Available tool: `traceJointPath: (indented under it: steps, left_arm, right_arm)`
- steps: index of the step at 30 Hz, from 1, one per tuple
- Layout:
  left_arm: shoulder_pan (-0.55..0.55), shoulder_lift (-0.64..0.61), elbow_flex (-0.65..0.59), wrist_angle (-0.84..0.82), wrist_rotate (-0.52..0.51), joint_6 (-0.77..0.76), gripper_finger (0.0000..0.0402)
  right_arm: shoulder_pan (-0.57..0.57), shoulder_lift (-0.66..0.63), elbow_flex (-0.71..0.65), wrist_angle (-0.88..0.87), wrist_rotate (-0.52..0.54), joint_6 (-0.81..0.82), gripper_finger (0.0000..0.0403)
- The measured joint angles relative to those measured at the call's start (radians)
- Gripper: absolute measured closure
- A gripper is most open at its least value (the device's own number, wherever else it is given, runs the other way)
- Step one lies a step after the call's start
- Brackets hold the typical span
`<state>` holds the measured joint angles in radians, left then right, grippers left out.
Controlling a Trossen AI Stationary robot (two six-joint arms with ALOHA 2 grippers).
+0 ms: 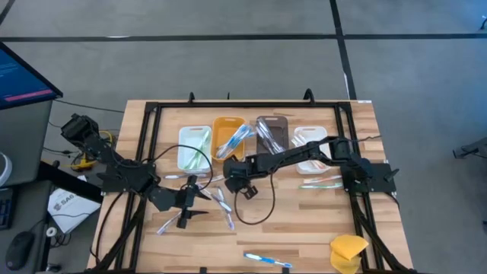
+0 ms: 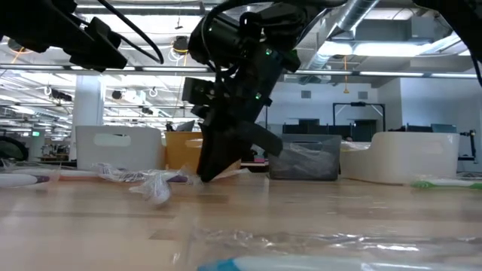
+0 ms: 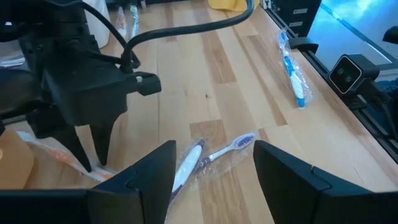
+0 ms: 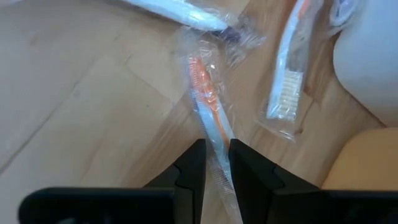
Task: Pick & Place Toothbrushes
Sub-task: Put the middle orange toothbrush into the right white bin
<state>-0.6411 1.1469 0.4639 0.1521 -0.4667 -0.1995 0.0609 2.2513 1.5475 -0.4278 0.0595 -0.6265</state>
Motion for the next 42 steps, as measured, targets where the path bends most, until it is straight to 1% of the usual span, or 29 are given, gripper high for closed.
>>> traceJointPath:
  steps: [4,6,8,10,12,30,39,42]
  left_arm:
    - [0.000,0.000,0.000,0.001,0.000,0.000,0.0192]
    - [0.000,0.000,0.000,0.002,0.000,0.000,0.0192]
    - [0.000,0.000,0.000,0.004,0.000,0.000,0.0192]
    - [0.000,0.000,0.000,0.005,0.000,0.000,0.0192]
    - [0.000,0.000,0.000,0.005,0.000,0.000,0.0192]
    - [-0.002,0.000,0.000,0.005,0.000,0.000,0.0192]
    - [-0.002,0.000,0.000,0.005,0.001,0.000,0.0192]
    - [-0.002,0.000,0.000,0.005,0.001,0.000,0.0192]
  right_arm:
    - [-0.004,0.000,-0.001,0.008,-0.010,0.053,0.0337]
    - [-0.004,0.001,0.002,0.011,-0.011,0.106,0.0337]
    - [-0.004,0.004,0.013,0.010,-0.009,0.217,0.0337]
    - [-0.005,0.007,0.017,0.024,-0.011,0.360,0.0337]
    - [-0.005,0.009,0.016,0.051,-0.015,0.424,0.0337]
    - [-0.005,0.010,0.016,0.066,-0.009,0.444,0.0337]
    - [-0.005,0.010,0.016,0.066,-0.009,0.432,0.0337]
    - [-0.005,0.011,0.016,0.066,-0.009,0.403,0.0337]
